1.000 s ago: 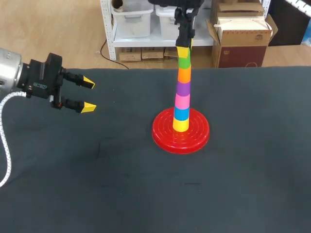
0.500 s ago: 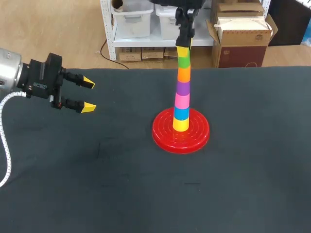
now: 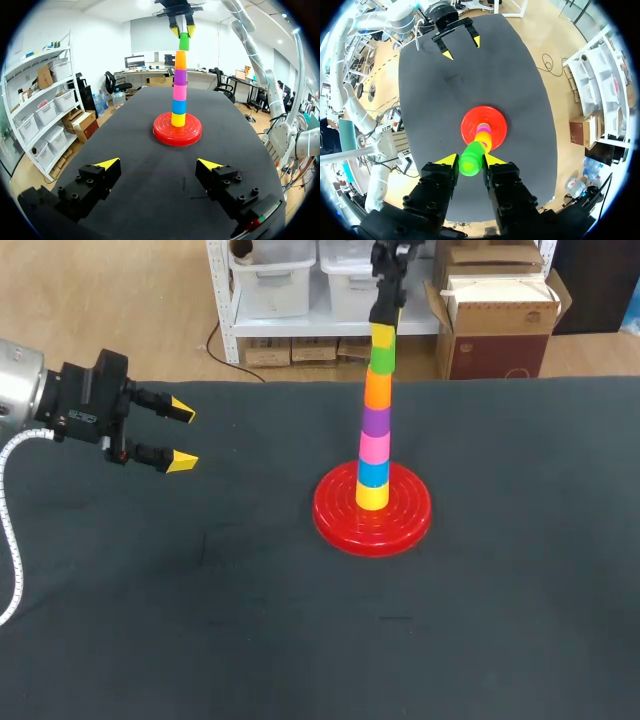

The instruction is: Pick up and stack the cylinders on the red base in this order: pink,purple,orange,green

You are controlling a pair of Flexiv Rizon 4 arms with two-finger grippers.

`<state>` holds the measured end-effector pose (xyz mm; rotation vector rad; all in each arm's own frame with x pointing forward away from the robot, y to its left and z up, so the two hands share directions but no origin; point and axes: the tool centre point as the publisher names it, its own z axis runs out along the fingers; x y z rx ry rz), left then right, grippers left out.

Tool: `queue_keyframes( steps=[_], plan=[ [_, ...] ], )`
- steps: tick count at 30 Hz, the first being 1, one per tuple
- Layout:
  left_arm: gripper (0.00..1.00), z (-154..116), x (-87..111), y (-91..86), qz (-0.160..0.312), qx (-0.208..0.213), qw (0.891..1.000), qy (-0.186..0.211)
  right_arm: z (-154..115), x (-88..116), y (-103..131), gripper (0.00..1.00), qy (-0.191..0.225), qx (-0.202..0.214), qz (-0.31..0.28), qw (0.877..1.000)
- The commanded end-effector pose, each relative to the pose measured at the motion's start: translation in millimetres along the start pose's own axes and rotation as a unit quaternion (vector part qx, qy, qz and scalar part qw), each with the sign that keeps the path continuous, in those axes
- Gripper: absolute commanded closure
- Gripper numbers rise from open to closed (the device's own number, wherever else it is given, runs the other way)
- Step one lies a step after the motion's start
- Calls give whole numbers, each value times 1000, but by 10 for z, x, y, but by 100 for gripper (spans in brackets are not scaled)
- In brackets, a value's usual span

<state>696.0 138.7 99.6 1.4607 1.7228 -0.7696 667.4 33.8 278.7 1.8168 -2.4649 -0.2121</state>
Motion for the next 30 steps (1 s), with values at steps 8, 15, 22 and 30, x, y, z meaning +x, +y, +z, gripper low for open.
queue_keyframes(
  steps=[8, 15, 22, 30],
  plan=[
    [0, -8, 7, -5, 1, 0, 1000, -1, 63, -39, -84, 100, 0, -9, -1, 1000],
    [0, -8, 7, -5, 1, 0, 1000, -1, 143, -53, -117, 100, 6, -20, -6, 1000],
    [0, -8, 7, -5, 1, 0, 1000, -1, 213, -44, -100, 100, 14, -30, -6, 999],
    [0, -8, 7, -5, 1, 0, 1000, -1, 250, -46, -47, 95, -10, -30, 3, 999]
  ],
)
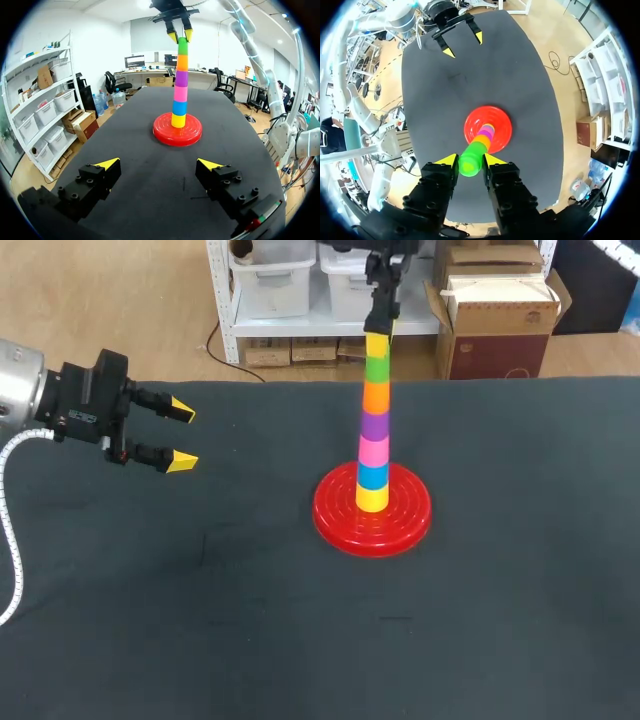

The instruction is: Pick up and stack the cylinders on the red base in this order: pink,purple,orange,green

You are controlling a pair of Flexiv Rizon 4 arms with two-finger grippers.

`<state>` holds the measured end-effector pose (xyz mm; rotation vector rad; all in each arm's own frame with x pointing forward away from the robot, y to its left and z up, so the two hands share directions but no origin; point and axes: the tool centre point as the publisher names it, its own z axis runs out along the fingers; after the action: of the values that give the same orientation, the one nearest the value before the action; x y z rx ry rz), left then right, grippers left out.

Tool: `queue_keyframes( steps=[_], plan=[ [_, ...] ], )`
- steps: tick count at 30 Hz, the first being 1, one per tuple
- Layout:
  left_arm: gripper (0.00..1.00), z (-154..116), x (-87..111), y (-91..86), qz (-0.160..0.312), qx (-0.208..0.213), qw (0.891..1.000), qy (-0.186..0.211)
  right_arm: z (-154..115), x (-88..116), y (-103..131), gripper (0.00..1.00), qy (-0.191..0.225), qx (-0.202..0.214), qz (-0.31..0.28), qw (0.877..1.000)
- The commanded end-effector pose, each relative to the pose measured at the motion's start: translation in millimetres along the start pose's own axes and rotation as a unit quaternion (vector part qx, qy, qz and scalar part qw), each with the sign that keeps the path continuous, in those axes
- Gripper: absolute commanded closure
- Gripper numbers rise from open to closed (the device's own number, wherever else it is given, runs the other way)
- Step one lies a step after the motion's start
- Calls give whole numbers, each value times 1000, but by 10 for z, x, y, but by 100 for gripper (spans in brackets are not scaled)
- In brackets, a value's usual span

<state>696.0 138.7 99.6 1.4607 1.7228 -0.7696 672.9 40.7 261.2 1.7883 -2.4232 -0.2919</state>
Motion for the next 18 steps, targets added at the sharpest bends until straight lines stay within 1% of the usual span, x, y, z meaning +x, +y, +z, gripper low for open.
queue_keyframes(
  steps=[1, 2, 3, 7, 8, 10, 12, 15, 16, 18],
  plan=[
    [0, -8, 7, -5, 1, 0, 1000, -1, 63, 34, 19, 70, -21, 6, 4, 1000],
    [0, -8, 7, -5, 1, 0, 1000, -1, 39, 42, 31, 38, -32, 7, 7, 999],
    [0, -8, 7, -5, 1, 0, 1000, -1, 22, 51, 44, 0, -38, 8, 8, 999],
    [0, -8, 7, -5, 1, 0, 1000, -1, -33, 102, 82, 0, -70, 19, 16, 997],
    [0, -8, 7, -5, 1, 0, 1000, -1, -38, 131, 95, 0, -72, 21, 18, 997],
    [0, -8, 7, -5, 1, 0, 1000, -1, -47, 193, 109, 0, -97, 28, 26, 995],
    [0, -8, 7, -5, 1, 0, 1000, -1, -53, 260, 122, 0, -107, 37, 34, 993],
    [0, -8, 7, -5, 1, 0, 1000, -1, -72, 387, 129, 0, -152, 58, 52, 985],
    [0, -8, 7, -5, 1, 0, 1000, -1, -80, 425, 126, 0, -175, 68, 58, 981],
    [0, -8, 7, -5, 1, 0, 1000, -1, -89, 501, 110, 0, -202, 91, 67, 973]
  ],
)
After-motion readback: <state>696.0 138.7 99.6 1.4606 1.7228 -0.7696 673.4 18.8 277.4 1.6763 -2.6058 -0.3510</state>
